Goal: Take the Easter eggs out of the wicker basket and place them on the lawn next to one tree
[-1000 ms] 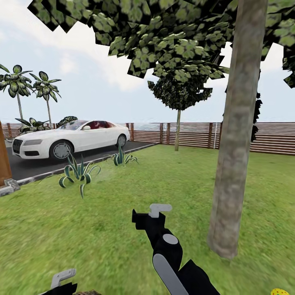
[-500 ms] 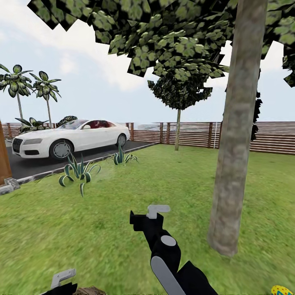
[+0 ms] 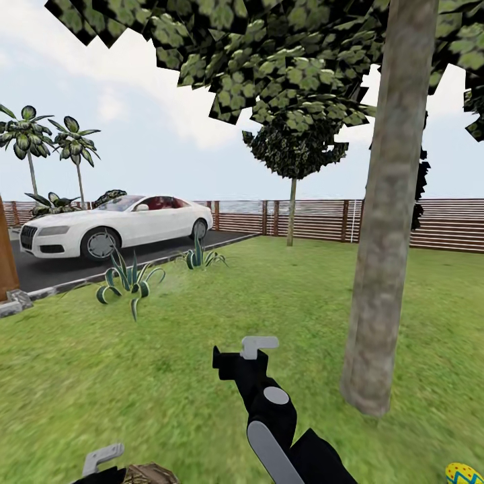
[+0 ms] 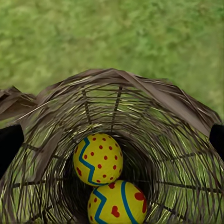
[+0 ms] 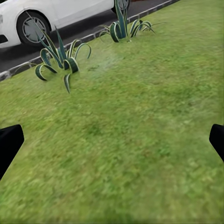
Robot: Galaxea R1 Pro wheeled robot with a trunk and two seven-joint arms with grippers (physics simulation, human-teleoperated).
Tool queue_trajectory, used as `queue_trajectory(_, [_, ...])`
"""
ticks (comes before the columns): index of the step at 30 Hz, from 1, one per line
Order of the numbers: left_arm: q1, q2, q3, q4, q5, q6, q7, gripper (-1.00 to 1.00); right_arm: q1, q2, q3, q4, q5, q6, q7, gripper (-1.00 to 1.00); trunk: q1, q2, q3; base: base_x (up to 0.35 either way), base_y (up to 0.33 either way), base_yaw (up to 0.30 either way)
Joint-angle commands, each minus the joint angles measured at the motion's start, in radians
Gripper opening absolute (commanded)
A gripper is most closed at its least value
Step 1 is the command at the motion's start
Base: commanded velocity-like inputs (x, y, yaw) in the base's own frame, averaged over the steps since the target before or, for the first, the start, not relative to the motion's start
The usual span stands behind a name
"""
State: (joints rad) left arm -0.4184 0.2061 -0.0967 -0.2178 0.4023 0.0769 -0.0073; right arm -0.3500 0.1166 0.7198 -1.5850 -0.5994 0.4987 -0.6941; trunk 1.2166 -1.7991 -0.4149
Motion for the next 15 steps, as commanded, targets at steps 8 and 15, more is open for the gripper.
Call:
queue_trajectory(8, [0.000, 0.001, -0.009, 0.001, 0.010, 0.004, 0.000, 1.00, -0.001, 0.001, 0.000, -0.001, -0.007, 0.003, -0.008, 1.00, 0.031, -0.057, -0.026, 0.000, 0.000, 0.000])
queue_trajectory(15, [-0.001, 0.001, -0.009, 0.001, 0.010, 0.004, 0.000, 1.00, -0.001, 0.001, 0.000, -0.001, -0.007, 0.003, -0.009, 1.00, 0.058, -0.106, -0.048, 0.000, 0.000, 0.000])
